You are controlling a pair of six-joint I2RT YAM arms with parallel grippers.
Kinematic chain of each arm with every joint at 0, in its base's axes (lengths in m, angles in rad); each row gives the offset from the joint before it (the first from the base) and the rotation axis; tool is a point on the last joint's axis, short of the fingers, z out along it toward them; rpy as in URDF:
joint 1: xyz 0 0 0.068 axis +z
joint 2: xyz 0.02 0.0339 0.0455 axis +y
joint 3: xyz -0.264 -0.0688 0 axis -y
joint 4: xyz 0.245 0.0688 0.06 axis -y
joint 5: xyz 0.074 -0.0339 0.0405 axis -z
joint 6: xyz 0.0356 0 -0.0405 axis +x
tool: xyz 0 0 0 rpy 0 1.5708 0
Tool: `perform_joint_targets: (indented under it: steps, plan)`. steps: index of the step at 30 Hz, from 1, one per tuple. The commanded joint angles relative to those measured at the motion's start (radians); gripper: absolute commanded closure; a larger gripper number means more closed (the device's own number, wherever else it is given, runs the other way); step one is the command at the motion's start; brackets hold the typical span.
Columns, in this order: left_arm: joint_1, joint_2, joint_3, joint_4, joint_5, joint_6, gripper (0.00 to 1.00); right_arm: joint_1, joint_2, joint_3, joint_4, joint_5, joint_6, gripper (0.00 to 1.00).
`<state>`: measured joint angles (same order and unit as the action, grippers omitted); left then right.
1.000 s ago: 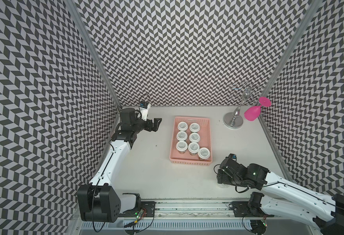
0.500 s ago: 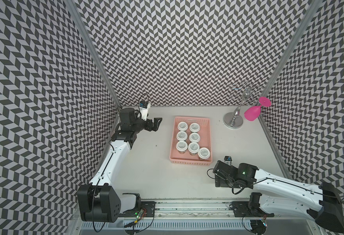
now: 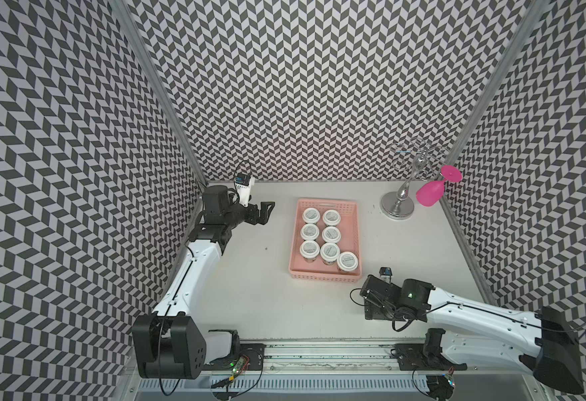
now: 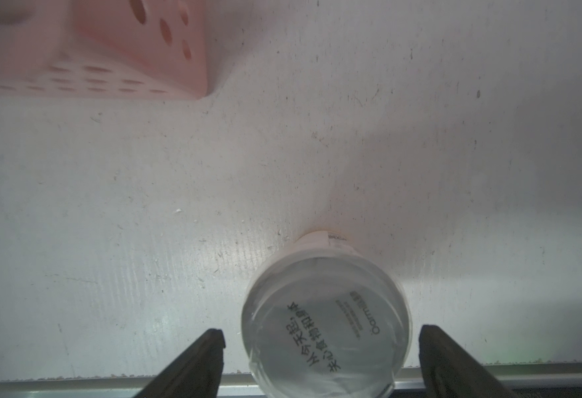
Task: Put the yogurt in the basket
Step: Pick up the yogurt from the center of the board.
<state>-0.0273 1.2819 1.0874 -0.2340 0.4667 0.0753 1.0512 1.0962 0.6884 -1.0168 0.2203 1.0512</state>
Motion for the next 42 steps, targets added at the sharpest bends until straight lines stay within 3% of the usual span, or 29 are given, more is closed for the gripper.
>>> perform_joint_targets:
  steps: [1,26,42]
  plan:
    - [0.009,-0.03,-0.007,0.021,0.016,-0.009,0.0,0.005,0.008,-0.007,0.015,0.02,0.001,0.1]
    - [0.021,-0.036,-0.021,0.037,0.033,-0.019,0.0,0.005,0.031,0.0,0.007,0.034,-0.015,0.21]
    - [0.021,-0.043,-0.015,0.027,0.03,-0.017,0.0,-0.002,0.022,0.168,-0.112,0.164,-0.016,0.21]
